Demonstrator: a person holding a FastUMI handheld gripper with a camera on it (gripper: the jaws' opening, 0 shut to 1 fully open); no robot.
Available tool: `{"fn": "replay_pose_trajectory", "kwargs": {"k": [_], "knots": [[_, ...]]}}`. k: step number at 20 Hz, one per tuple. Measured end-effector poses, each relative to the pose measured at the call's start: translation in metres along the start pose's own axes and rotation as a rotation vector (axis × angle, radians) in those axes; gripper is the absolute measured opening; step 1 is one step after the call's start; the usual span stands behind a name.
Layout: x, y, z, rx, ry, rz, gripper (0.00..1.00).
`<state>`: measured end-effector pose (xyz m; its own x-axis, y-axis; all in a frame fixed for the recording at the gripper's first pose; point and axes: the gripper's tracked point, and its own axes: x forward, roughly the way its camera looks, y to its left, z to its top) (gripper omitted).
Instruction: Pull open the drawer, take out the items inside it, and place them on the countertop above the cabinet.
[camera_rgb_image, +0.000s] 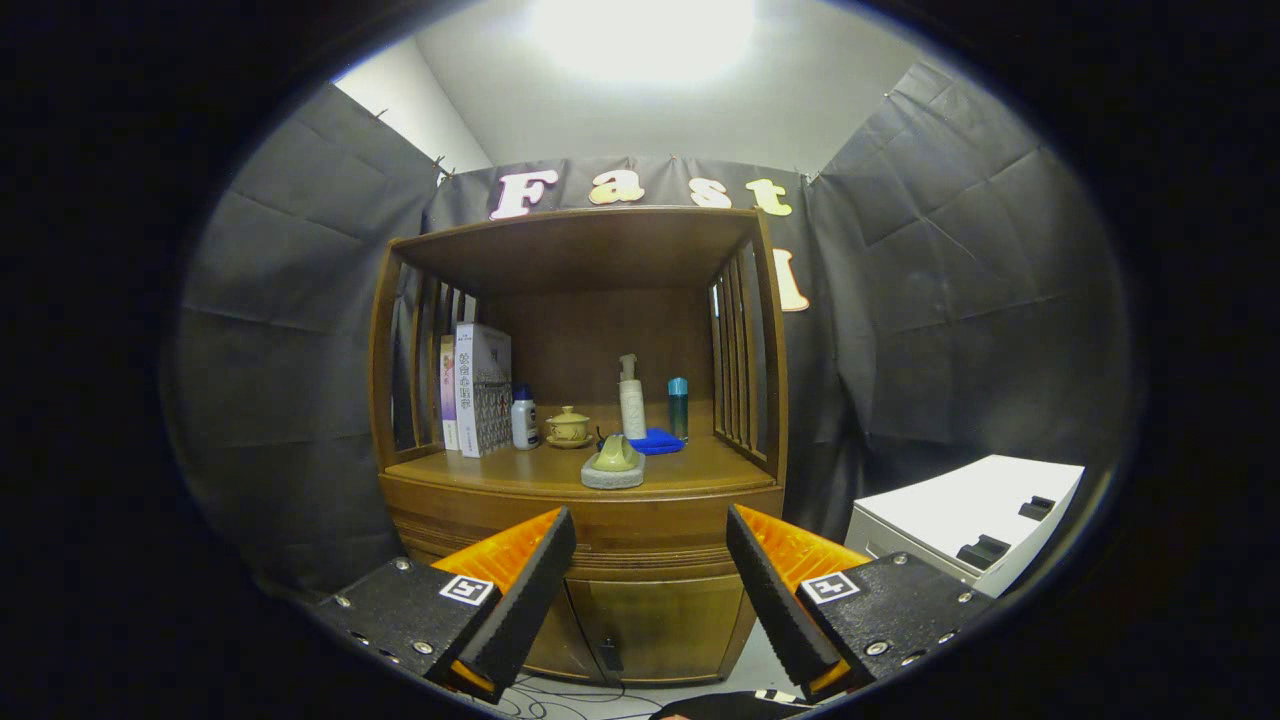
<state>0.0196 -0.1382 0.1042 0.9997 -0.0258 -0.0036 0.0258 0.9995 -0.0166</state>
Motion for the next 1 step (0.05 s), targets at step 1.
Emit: {"fn": "replay_pose_trajectory", "kwargs": {"k": [1], "knots": [[-0.0001, 0.0007, -0.0001, 0.002, -0.002, 0.004, 0.95]]}}
